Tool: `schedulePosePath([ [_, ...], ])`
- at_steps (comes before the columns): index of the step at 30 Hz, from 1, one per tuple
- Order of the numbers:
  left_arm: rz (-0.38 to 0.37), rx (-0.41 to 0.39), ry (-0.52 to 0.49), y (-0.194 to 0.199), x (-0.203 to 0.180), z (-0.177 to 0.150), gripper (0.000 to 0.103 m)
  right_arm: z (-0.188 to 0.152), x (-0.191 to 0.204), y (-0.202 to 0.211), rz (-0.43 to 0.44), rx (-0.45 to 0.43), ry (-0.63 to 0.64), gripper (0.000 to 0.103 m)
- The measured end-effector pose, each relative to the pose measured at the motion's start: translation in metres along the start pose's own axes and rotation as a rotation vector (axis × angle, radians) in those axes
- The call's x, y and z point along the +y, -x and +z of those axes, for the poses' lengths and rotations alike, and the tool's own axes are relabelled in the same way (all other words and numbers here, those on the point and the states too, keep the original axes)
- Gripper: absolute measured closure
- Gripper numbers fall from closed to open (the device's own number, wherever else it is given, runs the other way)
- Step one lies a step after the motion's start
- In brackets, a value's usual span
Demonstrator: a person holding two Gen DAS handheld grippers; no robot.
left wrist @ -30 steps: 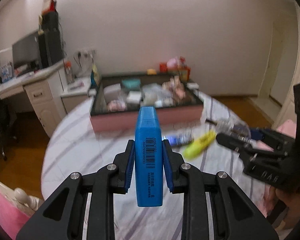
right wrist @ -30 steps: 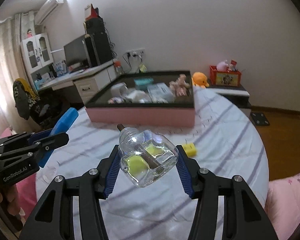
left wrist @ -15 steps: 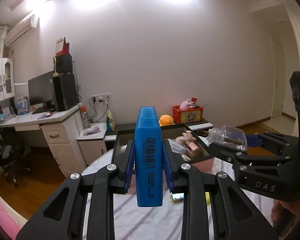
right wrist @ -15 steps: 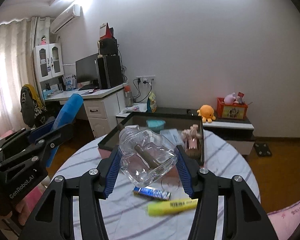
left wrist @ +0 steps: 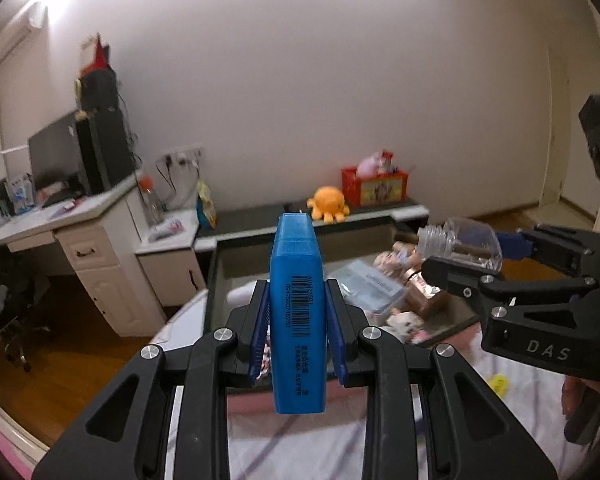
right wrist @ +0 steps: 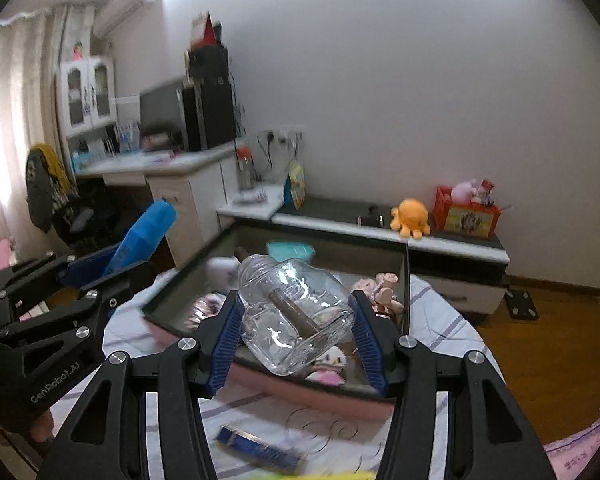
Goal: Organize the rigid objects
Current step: 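Carry the marker and glass bottle into the pink box and release both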
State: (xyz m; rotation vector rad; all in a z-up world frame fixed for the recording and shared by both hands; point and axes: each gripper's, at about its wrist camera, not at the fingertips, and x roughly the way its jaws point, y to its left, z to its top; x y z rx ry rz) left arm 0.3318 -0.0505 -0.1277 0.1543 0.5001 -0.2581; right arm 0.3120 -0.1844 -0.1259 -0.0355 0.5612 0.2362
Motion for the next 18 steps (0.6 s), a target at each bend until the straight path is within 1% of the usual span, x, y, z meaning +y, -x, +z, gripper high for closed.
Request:
schedulePosePath([
  [4, -0.013, 0.088, -0.005, -0.047, 0.0, -0.001, 0.076, -0.001, -0.009, -0.044, -0.01, 0.098, 0.003, 0.048],
  [8, -0.009, 0.147, -0.016, -0.075, -0.003, -0.007, 0.076, -0.009, -0.01, -0.075, -0.032, 0.178, 0.027, 0.048],
  [11, 0.009, 0.154, -0.02, -0.087, -0.003, -0.008, 0.076, -0.012, -0.011, -0.081, -0.05, 0.188, 0.034, 0.048],
  [13, 0.041, 0.125, -0.013, -0.087, -0.003, -0.009, 0.074, -0.014, -0.014, -0.085, -0.058, 0.191, 0.028, 0.048],
  [14, 0.04, 0.117, -0.012, -0.085, -0.004, -0.009, 0.066, -0.014, -0.016, -0.085, -0.051, 0.196, 0.023, 0.048],
  [15, 0.035, 0.107, -0.01, -0.084, -0.003, -0.01, 0.053, -0.016, -0.017, -0.083, -0.041, 0.191, 0.015, 0.048],
  [17, 0.06, 0.095, -0.015, -0.078, -0.002, -0.009, 0.048, -0.014, -0.018, -0.078, -0.049, 0.173, 0.012, 0.045],
  [18, 0.065, 0.093, -0.013, -0.075, 0.0, -0.008, 0.045, -0.013, -0.018, -0.077, -0.055, 0.169, 0.014, 0.036],
])
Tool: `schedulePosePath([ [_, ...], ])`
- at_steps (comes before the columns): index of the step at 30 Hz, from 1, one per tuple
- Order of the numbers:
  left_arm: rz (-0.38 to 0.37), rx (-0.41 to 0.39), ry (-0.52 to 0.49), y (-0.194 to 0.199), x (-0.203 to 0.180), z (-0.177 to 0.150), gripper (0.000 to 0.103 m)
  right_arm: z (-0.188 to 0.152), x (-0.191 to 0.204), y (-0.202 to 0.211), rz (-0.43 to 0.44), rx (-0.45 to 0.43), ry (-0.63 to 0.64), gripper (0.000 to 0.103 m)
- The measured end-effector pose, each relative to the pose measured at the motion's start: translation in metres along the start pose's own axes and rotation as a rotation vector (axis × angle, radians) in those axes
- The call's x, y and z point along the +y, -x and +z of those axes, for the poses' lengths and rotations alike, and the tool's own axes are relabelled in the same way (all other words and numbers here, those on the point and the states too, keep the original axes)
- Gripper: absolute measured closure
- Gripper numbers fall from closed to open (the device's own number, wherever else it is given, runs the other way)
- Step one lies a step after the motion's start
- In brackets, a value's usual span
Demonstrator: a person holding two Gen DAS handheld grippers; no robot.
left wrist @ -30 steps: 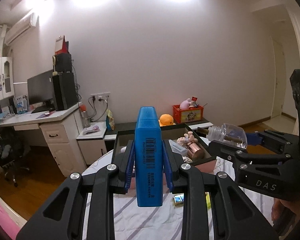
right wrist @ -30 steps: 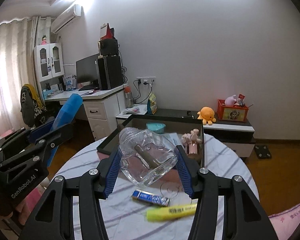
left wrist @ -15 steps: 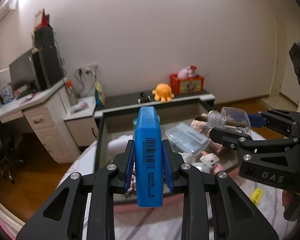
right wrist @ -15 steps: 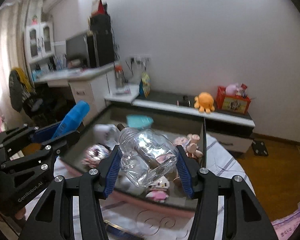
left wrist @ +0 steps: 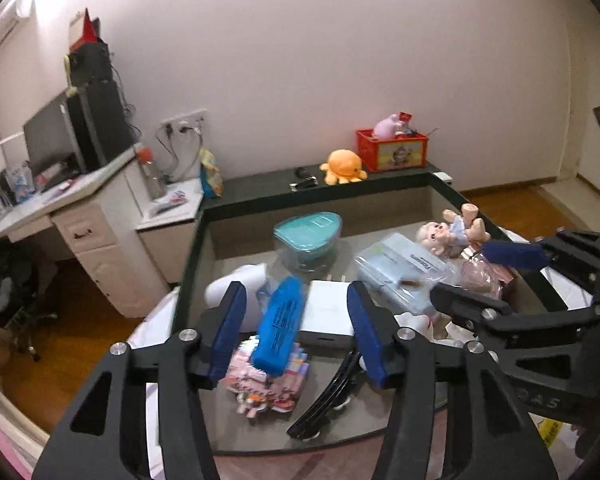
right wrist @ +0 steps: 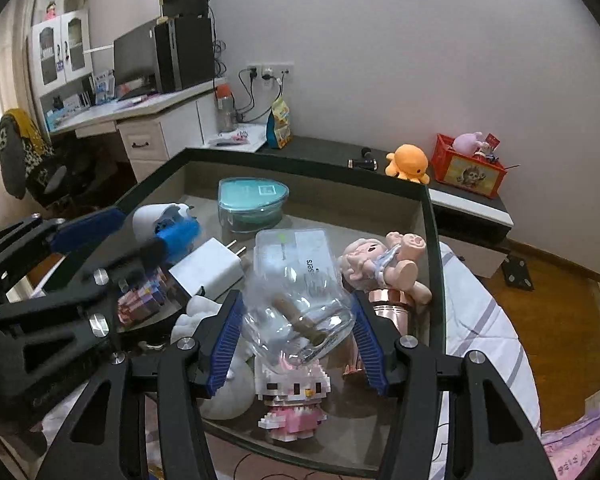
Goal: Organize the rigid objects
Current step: 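Carry the marker and glass bottle into the pink box and release both, then withdraw both tools from the pink box back over the table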
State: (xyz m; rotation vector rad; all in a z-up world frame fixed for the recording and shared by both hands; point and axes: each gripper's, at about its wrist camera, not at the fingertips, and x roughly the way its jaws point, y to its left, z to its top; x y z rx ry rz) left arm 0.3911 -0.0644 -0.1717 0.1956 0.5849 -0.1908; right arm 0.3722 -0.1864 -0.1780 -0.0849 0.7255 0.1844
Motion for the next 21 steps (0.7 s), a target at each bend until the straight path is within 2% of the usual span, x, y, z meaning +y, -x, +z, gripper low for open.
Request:
schedulePosePath([
  [1, -0.002, 0.001, 0.008, 0.004, 0.003, 0.001, 0.042, 0.001, 0.0, 0.003, -0.002, -0.006, 0.0, 0.028],
  [3, 0.003, -0.011, 0.036, 0.016, 0.01, 0.001, 0.029, 0.001, -0.001, 0.012, -0.001, -0.022, -0.009, 0.024],
  [7, 0.008, -0.071, 0.058, 0.056, 0.017, -0.002, 0.018, -0.001, 0.001, 0.046, -0.003, -0.066, -0.02, 0.022],
  [9, 0.011, -0.116, 0.071, 0.082, 0.019, -0.005, 0.006, -0.002, 0.005, 0.066, -0.013, -0.094, -0.02, 0.02],
  [11, 0.007, -0.158, 0.082, 0.109, 0.02, -0.009, 0.0, -0.006, 0.011, 0.092, -0.027, -0.131, -0.015, 0.019],
  [17, 0.053, -0.218, 0.096, 0.175, 0.019, -0.025, 0.0, -0.031, 0.031, 0.166, -0.062, -0.249, 0.005, 0.012],
  [21, 0.024, -0.229, 0.129, 0.21, 0.016, -0.041, 0.0, -0.056, 0.041, 0.206, -0.048, -0.3, -0.008, 0.012],
])
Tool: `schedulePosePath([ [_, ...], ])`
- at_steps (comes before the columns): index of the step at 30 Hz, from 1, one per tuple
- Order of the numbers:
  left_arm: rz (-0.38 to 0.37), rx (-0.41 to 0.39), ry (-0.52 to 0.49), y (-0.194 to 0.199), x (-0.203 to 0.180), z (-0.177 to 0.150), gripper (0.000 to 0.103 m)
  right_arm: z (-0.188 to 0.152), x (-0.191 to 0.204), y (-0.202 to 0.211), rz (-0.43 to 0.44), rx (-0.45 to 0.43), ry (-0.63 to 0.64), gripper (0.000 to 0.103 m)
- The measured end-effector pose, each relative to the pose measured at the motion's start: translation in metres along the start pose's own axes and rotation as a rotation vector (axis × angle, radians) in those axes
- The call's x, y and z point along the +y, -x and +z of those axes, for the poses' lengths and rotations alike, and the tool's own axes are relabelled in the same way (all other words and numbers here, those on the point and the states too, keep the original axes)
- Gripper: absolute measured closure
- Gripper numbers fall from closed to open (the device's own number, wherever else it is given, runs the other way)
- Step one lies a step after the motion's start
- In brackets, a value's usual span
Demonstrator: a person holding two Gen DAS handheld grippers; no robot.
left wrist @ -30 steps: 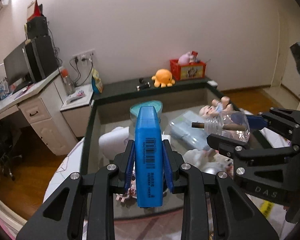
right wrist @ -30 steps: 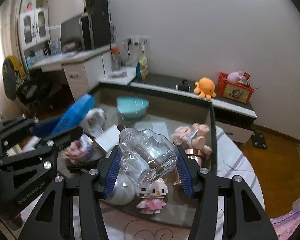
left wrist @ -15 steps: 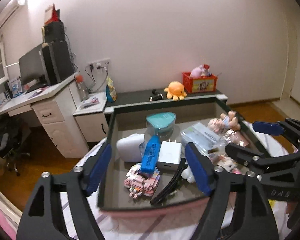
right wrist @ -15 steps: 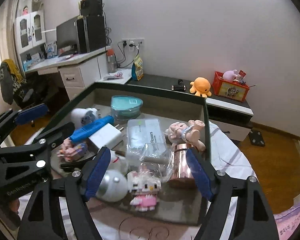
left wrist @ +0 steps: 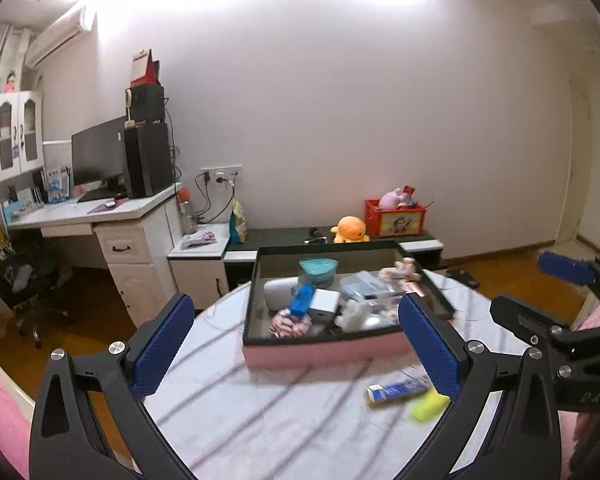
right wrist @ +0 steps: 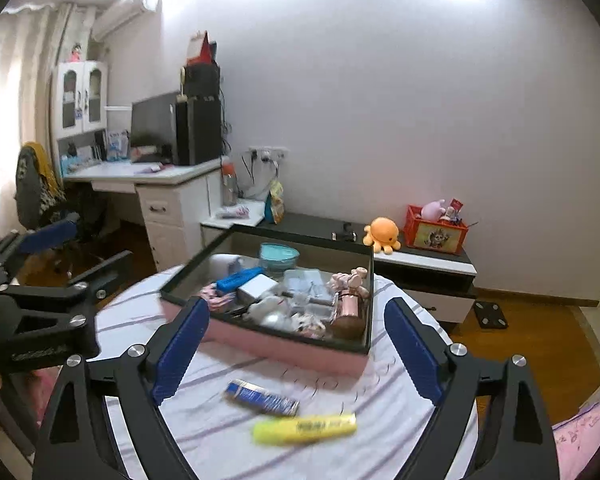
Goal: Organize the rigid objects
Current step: 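Withdraw both tools from the pink box back over the table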
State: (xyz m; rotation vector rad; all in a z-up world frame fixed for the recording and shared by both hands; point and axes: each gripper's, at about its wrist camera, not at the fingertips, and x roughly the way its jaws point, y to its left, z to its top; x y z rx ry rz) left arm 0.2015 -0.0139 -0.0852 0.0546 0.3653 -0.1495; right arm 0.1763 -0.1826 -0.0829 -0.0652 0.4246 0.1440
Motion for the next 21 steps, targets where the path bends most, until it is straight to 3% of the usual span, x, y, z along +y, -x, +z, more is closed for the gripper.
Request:
schedulePosePath([
  [2, -0.016, -0.011, 0.01, 0.019, -0.002, -0.004, 0.0, -0.005, 0.003, 0.021, 0.006, -0.031, -0.012, 0.012],
  [3, -0.021, -0.018, 0.009, 0.029, -0.004, -0.006, 0.0, -0.007, 0.005, 0.033, 0.005, -0.046, -0.02, 0.002],
  [4, -0.02, -0.029, 0.006, 0.04, -0.006, -0.008, 0.0, -0.009, 0.006, 0.041, 0.003, -0.061, -0.024, 0.0],
  [9, -0.026, -0.087, -0.002, 0.087, -0.014, -0.018, 0.0, -0.017, 0.012, 0.08, -0.017, -0.13, -0.037, 0.0],
  [14, 0.019, -0.133, -0.031, 0.118, -0.02, -0.024, 0.0, -0.025, 0.02, 0.107, -0.034, -0.167, -0.051, 0.0],
  [21, 0.036, -0.158, -0.034, 0.137, -0.022, -0.024, 0.0, -0.031, 0.026, 0.126, -0.042, -0.194, -0.051, 0.0],
])
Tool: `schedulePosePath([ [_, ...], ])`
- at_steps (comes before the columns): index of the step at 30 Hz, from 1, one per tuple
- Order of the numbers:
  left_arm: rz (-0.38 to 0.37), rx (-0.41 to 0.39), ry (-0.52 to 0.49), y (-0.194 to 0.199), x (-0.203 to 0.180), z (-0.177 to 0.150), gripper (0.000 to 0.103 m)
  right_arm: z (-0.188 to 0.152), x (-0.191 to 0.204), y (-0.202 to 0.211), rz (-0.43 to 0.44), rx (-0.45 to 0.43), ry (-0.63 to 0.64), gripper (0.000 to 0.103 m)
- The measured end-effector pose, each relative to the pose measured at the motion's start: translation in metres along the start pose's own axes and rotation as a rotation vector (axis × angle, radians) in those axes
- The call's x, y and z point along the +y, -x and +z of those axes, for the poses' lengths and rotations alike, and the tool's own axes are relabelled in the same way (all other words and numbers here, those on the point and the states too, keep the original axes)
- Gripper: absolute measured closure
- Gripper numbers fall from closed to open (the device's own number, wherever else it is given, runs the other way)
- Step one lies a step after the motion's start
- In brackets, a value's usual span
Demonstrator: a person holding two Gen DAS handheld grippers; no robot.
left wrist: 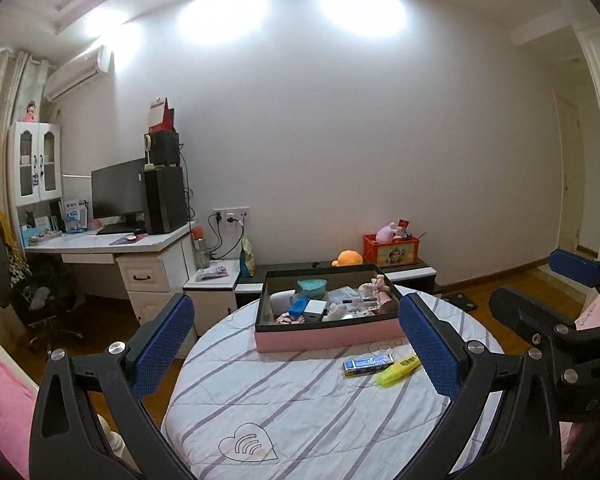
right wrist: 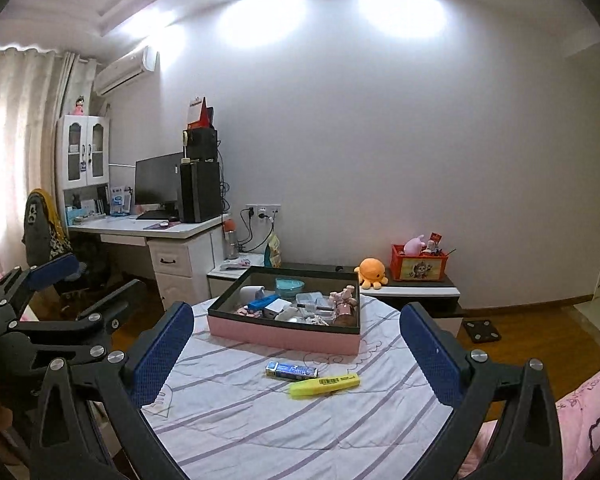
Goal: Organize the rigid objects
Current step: 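Withdraw both tools from the pink box back over the table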
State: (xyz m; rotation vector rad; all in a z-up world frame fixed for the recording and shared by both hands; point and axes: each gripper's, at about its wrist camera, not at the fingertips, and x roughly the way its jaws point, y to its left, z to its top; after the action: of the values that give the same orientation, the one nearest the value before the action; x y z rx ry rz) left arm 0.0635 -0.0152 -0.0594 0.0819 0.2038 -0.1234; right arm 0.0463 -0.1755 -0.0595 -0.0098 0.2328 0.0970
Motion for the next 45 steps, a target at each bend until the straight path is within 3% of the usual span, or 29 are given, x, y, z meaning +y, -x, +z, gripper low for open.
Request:
schedulePosePath([
  [7, -0.006, 0.014, -0.001, -0.004, -0.002, -0.002, 0.0, -0.002, -0.002, 0.002, -0.012, 0.003, -0.005, 0.0],
  [14, -0.024, 0.076, 0.002, -0.025, 0.0, -0.013, 0.0, -0.011, -0.004, -0.012, -0.009, 0.036, -0.026, 0.0],
  [22, 0.025, 0.27, 0.054, -0.083, 0.028, -0.049, 0.0, -0.048, -0.017, -0.071, -0.047, 0.212, -0.049, 0.0],
  [31, 0.084, 0.418, 0.118, -0.131, 0.059, -0.086, 0.0, -0.107, -0.025, -0.174, -0.086, 0.515, -0.097, 0.0],
  [35, 0.087, 0.451, 0.098, -0.144, 0.06, -0.095, 0.0, -0.114, -0.034, -0.207, -0.124, 0.561, -0.178, 0.0],
  [39, 0.073, 0.484, 0.078, -0.157, 0.053, -0.099, 0.0, -0.121, -0.037, -0.233, -0.158, 0.631, -0.155, 0.0],
  [42, 0.049, 0.509, 0.049, -0.166, 0.042, -0.102, 0.0, -0.126, -0.044, -0.233, -0.138, 0.646, -0.156, 0.0],
  [45, 0.016, 0.53, 0.023, -0.175, 0.027, -0.105, 0.0, -0.125, -0.054, -0.225, -0.192, 0.645, -0.109, 0.0],
])
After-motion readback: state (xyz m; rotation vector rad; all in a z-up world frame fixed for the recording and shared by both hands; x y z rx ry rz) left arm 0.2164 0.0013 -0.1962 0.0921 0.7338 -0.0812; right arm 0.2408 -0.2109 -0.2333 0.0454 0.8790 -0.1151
